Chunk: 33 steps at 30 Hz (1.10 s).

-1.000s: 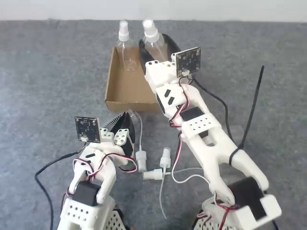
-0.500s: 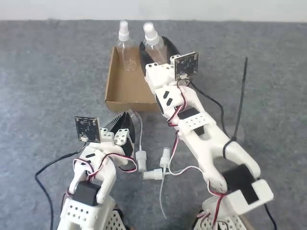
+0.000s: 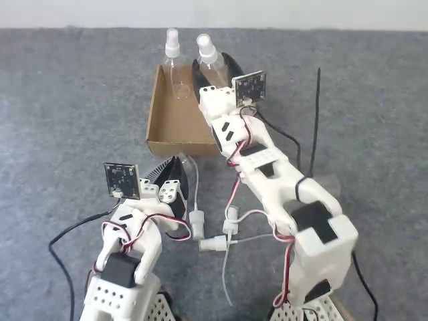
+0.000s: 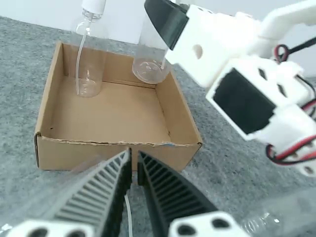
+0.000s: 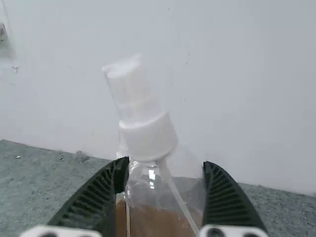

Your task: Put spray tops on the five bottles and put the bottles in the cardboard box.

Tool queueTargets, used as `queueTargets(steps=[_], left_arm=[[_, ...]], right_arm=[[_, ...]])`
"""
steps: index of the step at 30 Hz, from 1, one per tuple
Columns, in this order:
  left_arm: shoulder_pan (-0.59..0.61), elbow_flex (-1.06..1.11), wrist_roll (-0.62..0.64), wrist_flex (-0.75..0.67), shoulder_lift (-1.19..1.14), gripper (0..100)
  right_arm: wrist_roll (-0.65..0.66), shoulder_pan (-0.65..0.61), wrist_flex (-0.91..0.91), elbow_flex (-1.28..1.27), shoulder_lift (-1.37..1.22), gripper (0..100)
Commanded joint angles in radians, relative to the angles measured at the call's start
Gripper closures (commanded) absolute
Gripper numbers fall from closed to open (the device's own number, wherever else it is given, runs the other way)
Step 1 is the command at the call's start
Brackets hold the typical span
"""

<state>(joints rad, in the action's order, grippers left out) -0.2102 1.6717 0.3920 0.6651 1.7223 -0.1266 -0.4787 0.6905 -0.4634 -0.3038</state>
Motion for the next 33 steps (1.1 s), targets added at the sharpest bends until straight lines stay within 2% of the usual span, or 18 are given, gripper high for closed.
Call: queueTargets(steps=[1, 22, 33], left_arm=[[0.003, -0.016, -0.012, -0.032, 0.014, 99], [0.064, -0.041, -0.011, -0.032, 0.014, 99], [0.064, -0.042, -0.011, -0.032, 0.014, 99]], right_arm=[[-0.006, 0.01, 0.025, 0.117, -0.019, 89.7], [-0.008, 0.005, 0.024, 0.161, -0.05, 89.7], [-0.009, 0.005, 0.028, 0.347, -0.286, 89.7]])
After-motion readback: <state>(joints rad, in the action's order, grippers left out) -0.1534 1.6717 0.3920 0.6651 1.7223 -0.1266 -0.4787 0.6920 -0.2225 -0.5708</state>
